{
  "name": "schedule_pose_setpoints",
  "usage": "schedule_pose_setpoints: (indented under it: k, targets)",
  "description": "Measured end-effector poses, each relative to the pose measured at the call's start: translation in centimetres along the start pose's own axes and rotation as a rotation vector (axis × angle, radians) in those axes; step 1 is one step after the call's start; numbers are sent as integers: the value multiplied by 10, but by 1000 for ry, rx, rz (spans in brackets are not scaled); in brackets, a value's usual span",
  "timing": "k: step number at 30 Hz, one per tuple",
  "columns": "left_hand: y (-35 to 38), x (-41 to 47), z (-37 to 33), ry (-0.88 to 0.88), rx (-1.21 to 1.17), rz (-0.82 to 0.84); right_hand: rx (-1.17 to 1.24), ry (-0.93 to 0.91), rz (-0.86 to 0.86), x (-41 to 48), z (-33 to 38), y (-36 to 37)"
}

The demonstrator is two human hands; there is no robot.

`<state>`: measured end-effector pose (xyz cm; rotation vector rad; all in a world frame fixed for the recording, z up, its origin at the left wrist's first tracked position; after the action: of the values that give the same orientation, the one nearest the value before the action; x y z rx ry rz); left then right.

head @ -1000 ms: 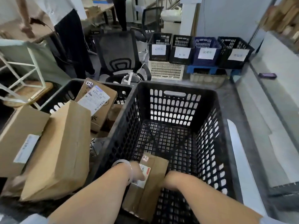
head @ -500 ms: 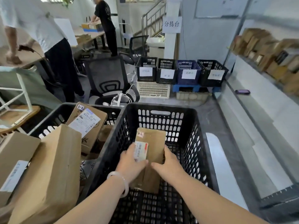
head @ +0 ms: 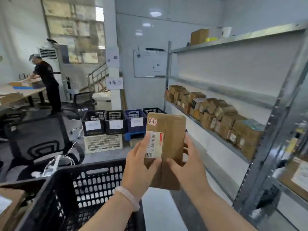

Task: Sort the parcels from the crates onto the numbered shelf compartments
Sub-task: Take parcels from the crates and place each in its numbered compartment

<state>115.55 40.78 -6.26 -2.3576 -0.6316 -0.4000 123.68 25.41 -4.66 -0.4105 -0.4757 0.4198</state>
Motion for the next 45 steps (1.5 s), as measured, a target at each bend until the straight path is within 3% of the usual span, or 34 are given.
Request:
schedule_pose_setpoints:
  k: [6, 12, 21, 32, 45]
  targets:
    - [116, 45, -95, 212, -79, 120, -47, -40, -179, -12, -40, -140]
    - [228, 79, -183, 261, -341, 154, -245, -61, -264, -28, -81, -273]
    - [361, 131, -302, 370, -464, 206, -459, -61, -330, -41, -123, -440]
    - [449, 221, -381, 563, -536, 357, -657, 45, -386, -10, -161, -526]
    - [553, 344, -392, 678, -606, 563, -859, 237, -581, 61, -203, -569]
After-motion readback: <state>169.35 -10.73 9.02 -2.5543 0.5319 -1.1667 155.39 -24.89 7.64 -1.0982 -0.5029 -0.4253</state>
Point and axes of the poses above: each hand's wrist, its own x-axis towards the middle knuckle, its own y-axis out of the palm, z = x × y, the point moved 7 cm from there along x, towards the middle knuckle, and after that the axes turned 11 degrees about z, right-handed, at the moved point
